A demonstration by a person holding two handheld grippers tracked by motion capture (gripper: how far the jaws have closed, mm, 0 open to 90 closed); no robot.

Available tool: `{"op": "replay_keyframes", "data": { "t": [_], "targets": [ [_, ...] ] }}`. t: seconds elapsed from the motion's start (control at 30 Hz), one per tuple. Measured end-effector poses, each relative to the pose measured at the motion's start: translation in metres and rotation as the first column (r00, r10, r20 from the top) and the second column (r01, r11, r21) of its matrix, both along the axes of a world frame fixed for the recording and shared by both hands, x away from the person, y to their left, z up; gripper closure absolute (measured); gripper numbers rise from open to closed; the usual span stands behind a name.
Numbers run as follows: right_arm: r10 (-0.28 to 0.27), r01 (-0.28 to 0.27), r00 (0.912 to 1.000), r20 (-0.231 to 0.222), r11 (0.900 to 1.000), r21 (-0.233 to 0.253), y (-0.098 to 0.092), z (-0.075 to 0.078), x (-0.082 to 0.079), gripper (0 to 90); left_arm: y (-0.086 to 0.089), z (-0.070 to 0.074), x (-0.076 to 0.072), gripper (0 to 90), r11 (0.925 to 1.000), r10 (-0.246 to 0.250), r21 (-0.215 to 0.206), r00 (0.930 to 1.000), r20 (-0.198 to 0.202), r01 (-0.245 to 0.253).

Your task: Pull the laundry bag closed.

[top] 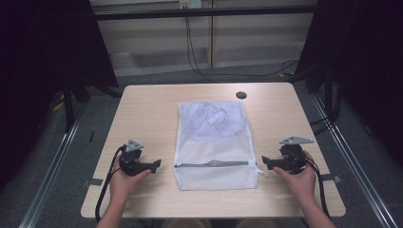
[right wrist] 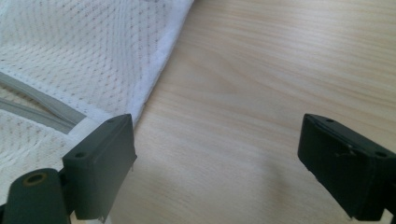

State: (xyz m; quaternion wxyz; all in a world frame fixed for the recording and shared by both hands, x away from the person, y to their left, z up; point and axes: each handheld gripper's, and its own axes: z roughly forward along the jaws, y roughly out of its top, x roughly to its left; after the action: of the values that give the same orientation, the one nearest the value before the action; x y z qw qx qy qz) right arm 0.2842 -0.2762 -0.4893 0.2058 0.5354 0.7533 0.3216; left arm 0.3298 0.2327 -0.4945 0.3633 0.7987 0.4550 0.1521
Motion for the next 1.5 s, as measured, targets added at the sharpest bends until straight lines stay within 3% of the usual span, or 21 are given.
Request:
{"op": "replay_keyframes", "data": {
  "t": [0.33,0.43,0.7,0.8,0.87,1.03,1.33,1.5],
  "targets": [
    [0.021,-0.021,0.9997,0.014,0.999,0.032,0.012,0.011,-0.002,11.5,-0.003,0.003,-0.004,7.0,0.9991,-0.030,-0.031,0.9992,-0.025,0.029],
    [0.053,-0.054,0.9982,0.028,0.998,0.032,0.021,0.018,-0.003,12.1,-0.005,0.004,-0.005,6.1,0.9986,-0.039,-0.037,0.9989,-0.027,0.038],
    [0.104,-0.105,0.9944,0.018,0.994,0.020,0.046,0.023,0.000,12.4,-0.006,0.007,-0.006,4.3,0.9975,-0.064,-0.032,0.9980,0.001,0.064],
    [0.116,-0.116,0.9932,0.013,0.992,0.041,0.059,0.024,0.005,12.4,-0.004,0.007,-0.006,4.4,0.9978,-0.054,-0.038,0.9985,-0.007,0.054],
    [0.122,-0.122,0.9925,0.003,0.991,0.054,0.064,0.024,0.007,12.4,-0.001,0.007,-0.006,4.3,0.9974,-0.071,-0.010,0.9975,0.003,0.071],
    [0.143,-0.143,0.9898,0.001,0.989,0.046,0.078,0.026,0.010,12.4,-0.001,0.009,-0.007,4.8,0.9948,-0.073,-0.069,0.9969,0.027,0.075],
    [0.157,-0.157,0.9876,0.005,0.986,0.054,0.094,0.032,0.013,12.4,0.000,0.011,-0.009,5.0,0.9945,-0.066,-0.081,0.9977,0.019,0.067],
    [0.178,-0.178,0.9839,0.004,0.982,0.058,0.109,0.033,0.016,12.4,0.001,0.014,-0.010,6.7,0.9947,-0.076,-0.067,0.9968,0.024,0.078]
  ]
}}
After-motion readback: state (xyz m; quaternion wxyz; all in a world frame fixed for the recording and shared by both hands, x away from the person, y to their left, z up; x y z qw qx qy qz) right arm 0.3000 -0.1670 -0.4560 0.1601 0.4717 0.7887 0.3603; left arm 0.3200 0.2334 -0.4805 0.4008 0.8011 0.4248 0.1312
